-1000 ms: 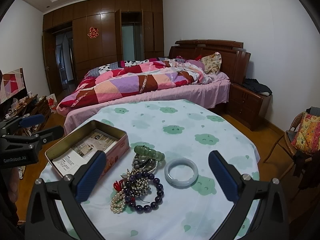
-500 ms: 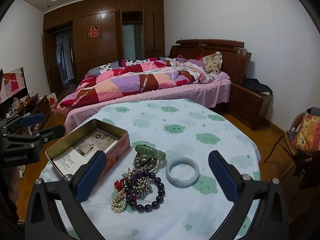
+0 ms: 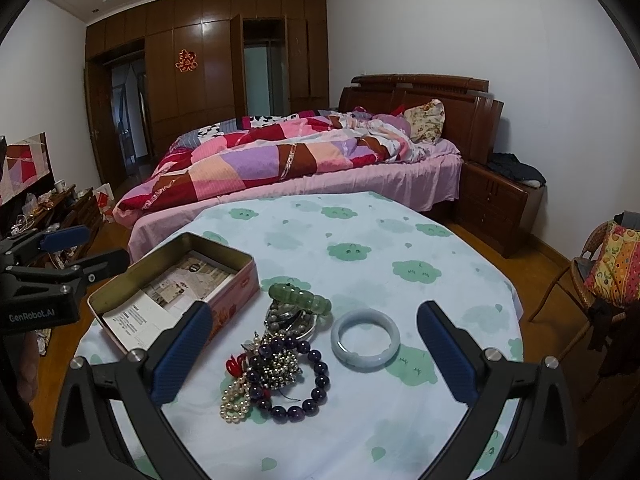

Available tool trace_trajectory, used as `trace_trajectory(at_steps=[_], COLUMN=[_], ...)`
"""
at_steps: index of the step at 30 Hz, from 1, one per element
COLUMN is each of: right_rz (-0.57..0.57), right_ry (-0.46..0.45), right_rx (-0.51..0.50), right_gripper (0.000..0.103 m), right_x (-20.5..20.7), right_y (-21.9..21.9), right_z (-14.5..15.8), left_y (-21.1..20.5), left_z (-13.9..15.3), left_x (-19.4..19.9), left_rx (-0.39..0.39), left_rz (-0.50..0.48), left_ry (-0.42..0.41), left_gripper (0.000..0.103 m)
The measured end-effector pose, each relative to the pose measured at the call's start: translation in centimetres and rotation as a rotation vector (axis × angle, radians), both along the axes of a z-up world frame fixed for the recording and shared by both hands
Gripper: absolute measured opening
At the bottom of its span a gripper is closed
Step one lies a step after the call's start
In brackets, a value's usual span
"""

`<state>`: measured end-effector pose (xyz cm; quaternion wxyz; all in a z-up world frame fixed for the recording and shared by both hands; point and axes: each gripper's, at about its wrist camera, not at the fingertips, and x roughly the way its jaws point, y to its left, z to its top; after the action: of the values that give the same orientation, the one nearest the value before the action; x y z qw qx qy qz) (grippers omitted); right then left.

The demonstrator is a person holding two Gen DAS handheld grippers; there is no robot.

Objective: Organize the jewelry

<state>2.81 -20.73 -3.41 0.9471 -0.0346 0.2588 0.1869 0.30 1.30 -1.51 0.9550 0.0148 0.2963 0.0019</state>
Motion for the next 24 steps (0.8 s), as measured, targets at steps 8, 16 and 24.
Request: trace_trajectory(at_steps=[8,16,24], right_rz=[-0.039,-0.139,-0.168], right_ry=[0.049,0.099,0.249], right_rx=[0.009,-0.021,-0.009], right_gripper=[0.103,0.103,0.090], right_x=[1.9,4.4,7.8], right_y=[-1.8,-4.9,-7.4], right_z=[-1.1,-3.0,-5.8], left_y=[-0.4,-0.8,-3.5], left_z=[-0.8,-2.3,-3.1], left_x=[0.8,2.5,4.4], left_rx=[0.012,-0.011,-0.002], left_rz=[0.007,0.009,-0.062], left_ry=[0.026,0.073,0.099], left_gripper=[0.088,0.088,0.088])
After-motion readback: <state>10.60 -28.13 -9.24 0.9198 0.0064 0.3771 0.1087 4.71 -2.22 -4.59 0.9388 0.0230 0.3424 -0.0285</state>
